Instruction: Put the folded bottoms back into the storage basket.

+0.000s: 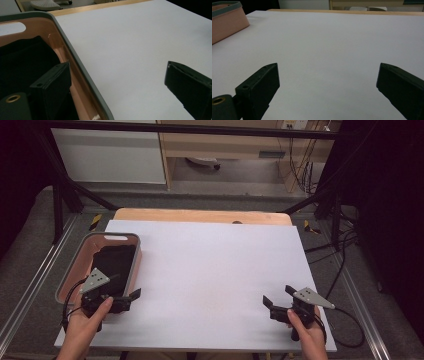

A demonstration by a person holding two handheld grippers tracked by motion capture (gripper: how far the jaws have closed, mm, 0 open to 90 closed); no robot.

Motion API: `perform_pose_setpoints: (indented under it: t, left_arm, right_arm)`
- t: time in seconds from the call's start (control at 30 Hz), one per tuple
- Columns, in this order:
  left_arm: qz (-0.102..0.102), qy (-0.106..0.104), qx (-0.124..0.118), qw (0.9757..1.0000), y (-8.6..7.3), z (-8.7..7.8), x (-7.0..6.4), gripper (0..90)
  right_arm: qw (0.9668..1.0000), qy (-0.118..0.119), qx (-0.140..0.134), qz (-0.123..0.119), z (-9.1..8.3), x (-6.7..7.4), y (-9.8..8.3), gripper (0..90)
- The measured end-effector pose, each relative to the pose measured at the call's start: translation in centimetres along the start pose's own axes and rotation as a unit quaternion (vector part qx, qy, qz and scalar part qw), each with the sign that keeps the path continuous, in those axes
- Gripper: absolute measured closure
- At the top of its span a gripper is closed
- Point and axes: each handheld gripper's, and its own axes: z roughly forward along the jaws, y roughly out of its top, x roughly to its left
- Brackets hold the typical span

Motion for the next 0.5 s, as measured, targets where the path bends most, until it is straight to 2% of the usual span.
perform_pose_setpoints:
  t: [0.2, 0.43, 0.5]
  left_arm:
    - [0.0, -0.004, 0.008, 1.0, 0.0, 0.1, -0.1, 7.1]
    - [0.005, -0.009, 0.012, 0.9999, 0.1, 0.2, -0.6, 7.2]
    - [0.006, -0.016, 0.012, 0.9998, 0.2, 0.2, -0.9, 7.2]
  right_arm:
    - [0.9997, -0.009, 0.0, -0.022, 0.6, 0.7, -0.6, 5.2]
    - [0.9991, 0.013, 0.017, -0.037, 2.2, 1.9, -0.5, 5.2]
    - [0.9991, 0.021, 0.017, -0.033, 2.8, 2.2, -0.4, 5.2]
